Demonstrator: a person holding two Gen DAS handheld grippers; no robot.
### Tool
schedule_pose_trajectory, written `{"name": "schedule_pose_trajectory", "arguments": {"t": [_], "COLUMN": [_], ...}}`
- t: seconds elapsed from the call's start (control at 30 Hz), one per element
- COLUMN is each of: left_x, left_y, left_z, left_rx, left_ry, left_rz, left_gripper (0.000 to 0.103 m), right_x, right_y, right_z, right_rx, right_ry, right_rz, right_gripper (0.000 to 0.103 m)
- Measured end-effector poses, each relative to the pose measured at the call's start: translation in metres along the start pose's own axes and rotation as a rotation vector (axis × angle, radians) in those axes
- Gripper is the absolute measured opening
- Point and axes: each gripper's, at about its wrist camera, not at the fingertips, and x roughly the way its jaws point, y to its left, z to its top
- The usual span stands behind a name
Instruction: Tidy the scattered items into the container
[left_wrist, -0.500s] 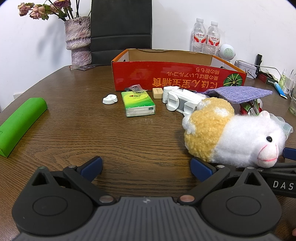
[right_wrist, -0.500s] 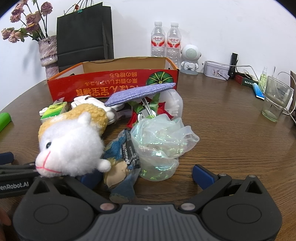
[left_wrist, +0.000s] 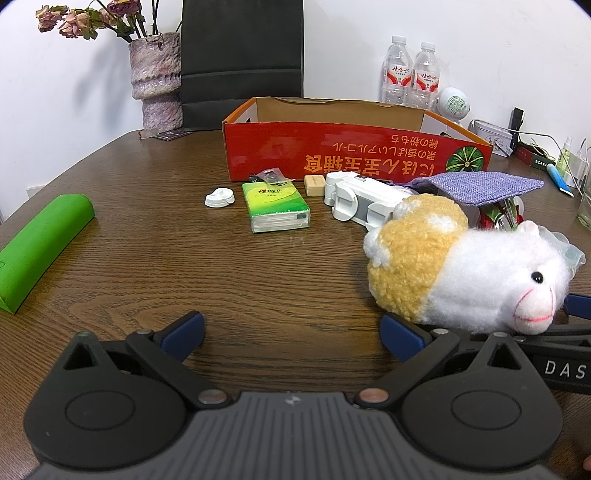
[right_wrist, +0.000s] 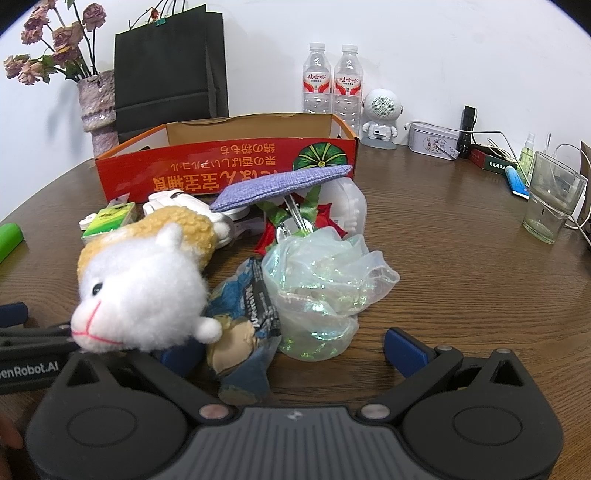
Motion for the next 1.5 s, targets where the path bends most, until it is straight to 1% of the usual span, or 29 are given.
{"name": "schedule_pose_trajectory", "arguments": {"t": [0.87, 0.97, 1.07, 1.13, 1.2, 1.23, 1.27, 1.33, 1.37, 1.43, 1.5], "left_x": [0.0, -0.003, -0.019, -0.033, -0.044, -0.046, -0.046, -0.041, -0.035, -0.018, -0.001], "left_y": [0.0, 0.001, 0.013, 0.02, 0.026, 0.03, 0.033, 0.043, 0.047, 0.053, 0.053], "left_z": [0.0, -0.002, -0.008, -0.01, -0.004, 0.001, 0.006, 0.019, 0.026, 0.043, 0.058], "left_rx": [0.0, 0.01, 0.019, 0.066, 0.126, 0.142, 0.15, 0.147, 0.136, 0.115, 0.108], "left_ry": [0.001, -0.001, -0.027, -0.083, -0.147, -0.177, -0.198, -0.23, -0.228, -0.181, -0.132], "left_rz": [0.0, -0.02, -0.067, -0.092, -0.056, -0.031, -0.026, -0.07, -0.09, -0.099, -0.098], "left_gripper": [0.103, 0.103, 0.103, 0.103, 0.103, 0.103, 0.103, 0.103, 0.103, 0.103, 0.103], "right_x": [-0.001, 0.0, -0.005, -0.013, -0.031, -0.04, -0.048, -0.063, -0.069, -0.077, -0.075], "right_y": [0.003, 0.003, -0.001, -0.006, -0.016, -0.02, -0.024, -0.03, -0.032, -0.033, -0.027], "right_z": [0.0, 0.0, 0.001, -0.005, -0.012, -0.013, -0.011, 0.001, 0.008, 0.023, 0.034], "right_rx": [-0.001, -0.012, -0.042, -0.062, -0.077, -0.086, -0.093, -0.089, -0.083, -0.087, -0.113], "right_ry": [0.0, 0.004, 0.03, 0.015, -0.07, -0.102, -0.125, -0.168, -0.197, -0.243, -0.246], "right_rz": [-0.001, 0.01, 0.052, 0.082, 0.118, 0.14, 0.163, 0.194, 0.203, 0.252, 0.358], "right_gripper": [0.103, 0.103, 0.103, 0.103, 0.103, 0.103, 0.103, 0.103, 0.103, 0.103, 0.102]}}
